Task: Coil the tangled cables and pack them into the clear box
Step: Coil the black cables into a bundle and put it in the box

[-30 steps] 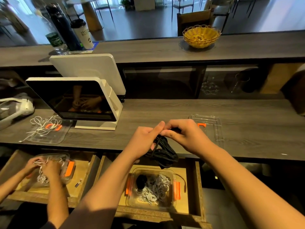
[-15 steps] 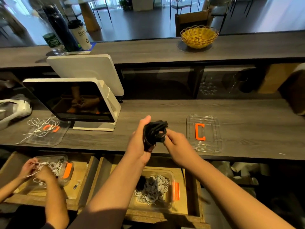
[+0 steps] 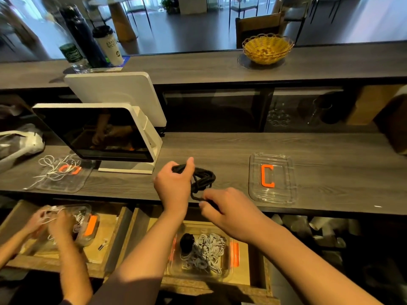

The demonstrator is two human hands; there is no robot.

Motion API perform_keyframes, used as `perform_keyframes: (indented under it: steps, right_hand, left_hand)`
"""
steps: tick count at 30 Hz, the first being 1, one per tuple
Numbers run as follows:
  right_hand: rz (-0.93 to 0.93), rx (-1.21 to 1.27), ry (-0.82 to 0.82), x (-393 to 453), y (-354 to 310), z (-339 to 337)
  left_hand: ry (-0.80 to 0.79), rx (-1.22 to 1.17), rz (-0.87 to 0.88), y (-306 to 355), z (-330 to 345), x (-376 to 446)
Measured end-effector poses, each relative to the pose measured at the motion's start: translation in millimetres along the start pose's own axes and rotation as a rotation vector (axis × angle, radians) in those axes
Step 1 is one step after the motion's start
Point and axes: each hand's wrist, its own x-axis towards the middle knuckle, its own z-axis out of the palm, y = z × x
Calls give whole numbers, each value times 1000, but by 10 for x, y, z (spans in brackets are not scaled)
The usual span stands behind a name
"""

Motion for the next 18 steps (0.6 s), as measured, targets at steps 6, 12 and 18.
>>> perform_keyframes:
  steps: [6,12,18]
  right_hand:
    - [-60,-117,144,137,159,-321]
    - [21,-63,231,176,594,-338]
    - [108,41,177,182,850,-164]
  left_hand:
    - [-425,54,63,18,3,-16]
    - [-669,-137,-2,230,-16,-86]
    - [-823,-454,-221,161,-28,-102]
